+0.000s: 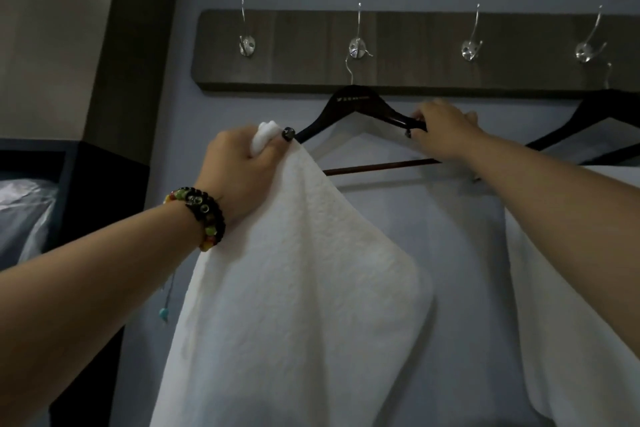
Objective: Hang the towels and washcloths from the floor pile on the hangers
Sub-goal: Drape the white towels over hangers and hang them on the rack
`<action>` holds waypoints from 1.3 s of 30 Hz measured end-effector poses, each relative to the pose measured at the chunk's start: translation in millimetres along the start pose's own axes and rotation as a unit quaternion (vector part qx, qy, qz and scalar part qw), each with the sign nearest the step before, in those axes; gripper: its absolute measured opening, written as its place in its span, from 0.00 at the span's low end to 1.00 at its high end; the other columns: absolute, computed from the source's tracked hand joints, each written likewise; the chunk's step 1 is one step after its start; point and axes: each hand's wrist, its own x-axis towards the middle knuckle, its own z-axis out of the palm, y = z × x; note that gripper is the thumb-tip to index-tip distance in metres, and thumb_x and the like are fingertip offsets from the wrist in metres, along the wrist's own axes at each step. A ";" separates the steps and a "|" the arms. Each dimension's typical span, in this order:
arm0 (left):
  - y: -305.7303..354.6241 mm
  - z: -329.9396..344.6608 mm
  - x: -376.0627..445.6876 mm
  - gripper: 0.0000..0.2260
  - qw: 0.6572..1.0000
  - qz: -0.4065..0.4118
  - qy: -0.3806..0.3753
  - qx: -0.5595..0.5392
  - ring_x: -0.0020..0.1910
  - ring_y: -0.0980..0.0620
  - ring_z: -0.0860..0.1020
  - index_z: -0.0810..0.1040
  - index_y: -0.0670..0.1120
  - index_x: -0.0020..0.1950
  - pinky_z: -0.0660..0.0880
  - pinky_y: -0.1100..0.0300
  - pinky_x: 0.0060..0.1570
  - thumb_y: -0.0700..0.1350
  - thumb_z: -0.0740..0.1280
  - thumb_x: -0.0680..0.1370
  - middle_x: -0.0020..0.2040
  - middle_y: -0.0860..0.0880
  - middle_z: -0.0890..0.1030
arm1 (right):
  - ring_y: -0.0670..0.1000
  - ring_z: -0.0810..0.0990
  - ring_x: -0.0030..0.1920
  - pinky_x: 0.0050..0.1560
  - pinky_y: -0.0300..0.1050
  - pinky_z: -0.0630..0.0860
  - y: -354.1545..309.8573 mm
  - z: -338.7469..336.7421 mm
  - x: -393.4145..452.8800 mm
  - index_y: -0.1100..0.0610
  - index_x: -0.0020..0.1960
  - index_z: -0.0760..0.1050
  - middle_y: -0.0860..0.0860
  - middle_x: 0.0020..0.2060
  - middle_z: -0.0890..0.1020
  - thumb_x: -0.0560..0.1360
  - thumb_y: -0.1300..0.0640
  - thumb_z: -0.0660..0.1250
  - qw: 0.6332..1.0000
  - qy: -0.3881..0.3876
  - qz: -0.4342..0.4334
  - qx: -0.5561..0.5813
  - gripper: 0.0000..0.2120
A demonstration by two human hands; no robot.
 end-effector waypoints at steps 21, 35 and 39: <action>-6.4 -40.2 -21.6 0.19 0.999 -0.016 0.029 0.012 0.35 0.42 0.78 0.77 0.42 0.39 0.78 0.43 0.40 0.57 0.64 0.78 0.37 0.40 0.80 | 0.61 0.76 0.51 0.44 0.50 0.72 -28.9 -6.2 31.1 0.59 0.58 0.78 0.59 0.53 0.75 0.79 0.57 0.63 0.995 0.041 -0.088 -0.015 0.11; 47.1 -29.2 -100.4 0.19 0.998 -0.045 -0.016 0.028 0.32 0.49 0.73 0.77 0.41 0.40 0.77 0.44 0.36 0.56 0.64 0.78 0.33 0.45 0.75 | 0.45 0.73 0.38 0.34 0.37 0.66 5.6 29.3 -199.8 0.54 0.49 0.67 0.49 0.43 0.75 0.79 0.61 0.62 0.944 -0.027 0.051 0.325 0.04; 79.6 -18.6 -135.6 0.18 0.997 -0.064 -0.029 0.010 0.32 0.53 0.72 0.78 0.40 0.41 0.73 0.50 0.33 0.55 0.64 0.78 0.33 0.48 0.75 | 0.38 0.76 0.39 0.36 0.25 0.70 31.1 6.9 -278.3 0.55 0.50 0.70 0.42 0.40 0.76 0.78 0.64 0.64 0.908 0.000 0.118 0.402 0.05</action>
